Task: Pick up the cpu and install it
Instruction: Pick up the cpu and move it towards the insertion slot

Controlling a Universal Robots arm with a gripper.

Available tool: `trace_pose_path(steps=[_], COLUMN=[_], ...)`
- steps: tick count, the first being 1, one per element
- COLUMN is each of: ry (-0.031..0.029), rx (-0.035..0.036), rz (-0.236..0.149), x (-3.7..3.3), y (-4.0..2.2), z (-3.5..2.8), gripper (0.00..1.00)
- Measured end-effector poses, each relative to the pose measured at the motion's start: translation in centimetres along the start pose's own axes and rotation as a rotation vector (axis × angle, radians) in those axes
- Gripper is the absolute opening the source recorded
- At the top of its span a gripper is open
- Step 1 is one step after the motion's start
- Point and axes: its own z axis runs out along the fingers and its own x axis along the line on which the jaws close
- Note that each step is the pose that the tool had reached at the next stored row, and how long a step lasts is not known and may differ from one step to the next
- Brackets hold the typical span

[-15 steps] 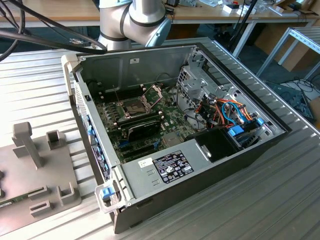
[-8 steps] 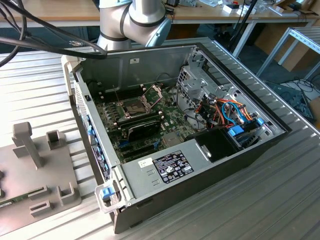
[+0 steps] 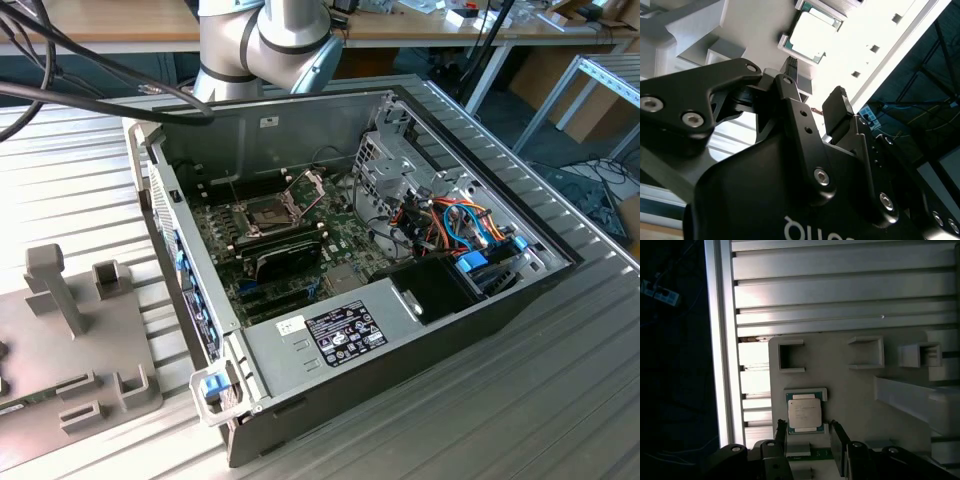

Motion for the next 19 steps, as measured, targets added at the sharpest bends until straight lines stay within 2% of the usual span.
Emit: trace_pose_path(steps=[13, 14, 15, 19], ry=[-0.0003, -0.0007, -0.0003, -0.0003], rx=[-0.0002, -0.0005, -0.0002, -0.0002], rz=[0.000, 0.000, 0.000, 0.000], x=[0.00, -0.01, -0.02, -0.02], y=[0.00, 0.00, -0.01, -0.01], z=[0.05, 0.23, 0.75, 0.85], gripper=[0.48, 0.48, 0.48, 0.48])
